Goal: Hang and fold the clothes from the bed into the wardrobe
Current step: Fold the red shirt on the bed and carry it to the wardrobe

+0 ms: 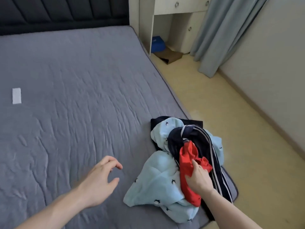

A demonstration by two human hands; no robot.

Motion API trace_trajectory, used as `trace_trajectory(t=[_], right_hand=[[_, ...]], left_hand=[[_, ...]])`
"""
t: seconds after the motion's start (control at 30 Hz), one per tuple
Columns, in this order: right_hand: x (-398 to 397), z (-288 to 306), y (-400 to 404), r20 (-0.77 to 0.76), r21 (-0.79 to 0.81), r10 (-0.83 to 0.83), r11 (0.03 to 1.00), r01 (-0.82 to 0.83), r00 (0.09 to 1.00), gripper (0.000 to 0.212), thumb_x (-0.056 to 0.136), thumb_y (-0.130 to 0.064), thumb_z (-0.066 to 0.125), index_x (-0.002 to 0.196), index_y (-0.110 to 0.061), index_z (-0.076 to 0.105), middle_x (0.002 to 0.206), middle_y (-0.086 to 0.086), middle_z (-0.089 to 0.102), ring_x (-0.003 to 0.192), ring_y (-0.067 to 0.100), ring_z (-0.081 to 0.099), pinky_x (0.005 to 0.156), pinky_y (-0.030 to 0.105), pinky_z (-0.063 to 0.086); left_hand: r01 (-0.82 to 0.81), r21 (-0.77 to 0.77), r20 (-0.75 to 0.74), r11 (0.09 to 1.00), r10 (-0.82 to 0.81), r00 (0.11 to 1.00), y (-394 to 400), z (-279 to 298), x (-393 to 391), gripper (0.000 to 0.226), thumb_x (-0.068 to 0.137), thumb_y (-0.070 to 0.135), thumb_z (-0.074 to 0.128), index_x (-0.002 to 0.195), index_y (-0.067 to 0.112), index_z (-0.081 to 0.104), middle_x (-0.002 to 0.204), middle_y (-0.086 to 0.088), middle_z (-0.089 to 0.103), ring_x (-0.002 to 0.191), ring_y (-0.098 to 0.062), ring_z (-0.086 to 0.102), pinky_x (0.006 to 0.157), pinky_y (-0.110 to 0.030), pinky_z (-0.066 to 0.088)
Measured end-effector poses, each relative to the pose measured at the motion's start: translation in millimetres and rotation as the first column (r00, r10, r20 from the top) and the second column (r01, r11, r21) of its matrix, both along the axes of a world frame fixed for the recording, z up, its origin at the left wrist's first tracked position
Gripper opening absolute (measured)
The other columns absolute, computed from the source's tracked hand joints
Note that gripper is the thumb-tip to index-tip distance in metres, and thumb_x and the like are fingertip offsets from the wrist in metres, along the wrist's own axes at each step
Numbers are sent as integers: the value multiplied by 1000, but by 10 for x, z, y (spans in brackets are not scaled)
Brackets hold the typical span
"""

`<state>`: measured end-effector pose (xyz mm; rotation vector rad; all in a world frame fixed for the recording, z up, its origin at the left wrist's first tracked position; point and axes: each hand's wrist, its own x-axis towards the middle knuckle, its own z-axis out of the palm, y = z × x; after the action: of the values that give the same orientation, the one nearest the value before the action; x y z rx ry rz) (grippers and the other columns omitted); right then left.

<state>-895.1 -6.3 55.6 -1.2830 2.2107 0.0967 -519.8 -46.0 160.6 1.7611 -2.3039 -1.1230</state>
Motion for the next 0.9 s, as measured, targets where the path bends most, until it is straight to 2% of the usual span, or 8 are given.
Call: trace_trajectory(t=[0.17,0.3,0.4,0.5,0.6,0.7,0.77,0.9], right_hand=[[255,40,-30,-217,-70,92,992,-109,972,18,95,-37,53,92,-24,66,94,1,71,111,30,56,95,43,40],[658,697,98,40,-554,86,831,-49,996,28,94,-30,65,69,-29,53,68,-7,54,78,22,55,80,41,40],[1078,1421,123,305,-681,212,730,57,928,19,91,-38,60,75,-30,57,61,-10,49,58,6,47,60,23,38],[1589,1901,-1,545,-642,281,746,177,789,13,99,-31,60,95,-24,70,75,-8,67,68,1,58,62,15,45],[2158,2036,-142,745,-464,198,840,282,637,18,104,-23,57,101,-25,74,90,-1,75,86,7,68,77,23,53],[2733,1836,-175,838,-285,87,912,296,539,22,104,-22,56,95,-28,76,90,1,77,82,5,69,70,17,53],[3090,1587,-135,848,-200,31,943,266,529,23,103,-19,57,91,-28,75,87,2,77,77,5,67,68,18,53],[3712,1058,53,837,-74,-60,973,220,544,22,101,-10,57,84,-18,68,73,-1,70,65,7,59,60,23,47]], left_hand=[[-14,25,1,1000,14,1000,97,-422,-28,17,98,37,57,113,43,53,123,30,38,109,4,54,91,-27,48],[-50,65,2,997,50,999,341,-481,187,15,96,38,58,107,46,51,119,30,44,108,8,51,83,-17,40],[-108,186,-69,977,122,990,507,-401,431,26,86,41,70,103,50,52,112,27,53,96,11,55,80,-8,40],[-135,374,-243,917,238,940,642,-197,708,72,63,52,84,123,54,45,129,29,49,110,8,56,83,-3,42],[-156,557,-397,816,427,812,731,26,1000,89,67,26,91,138,45,41,141,17,51,134,-4,49,98,-13,46],[-148,717,-510,681,657,555,790,209,1387,77,68,6,73,140,23,53,133,0,68,130,-12,57,111,-32,44],[-111,805,-496,583,763,416,856,220,1659,67,67,0,68,132,14,62,123,-10,72,112,-17,67,96,-26,49],[-339,715,-411,612,759,504,1144,-95,2110,8,94,6,70,102,7,71,95,-8,70,88,-15,61,78,-21,45]])
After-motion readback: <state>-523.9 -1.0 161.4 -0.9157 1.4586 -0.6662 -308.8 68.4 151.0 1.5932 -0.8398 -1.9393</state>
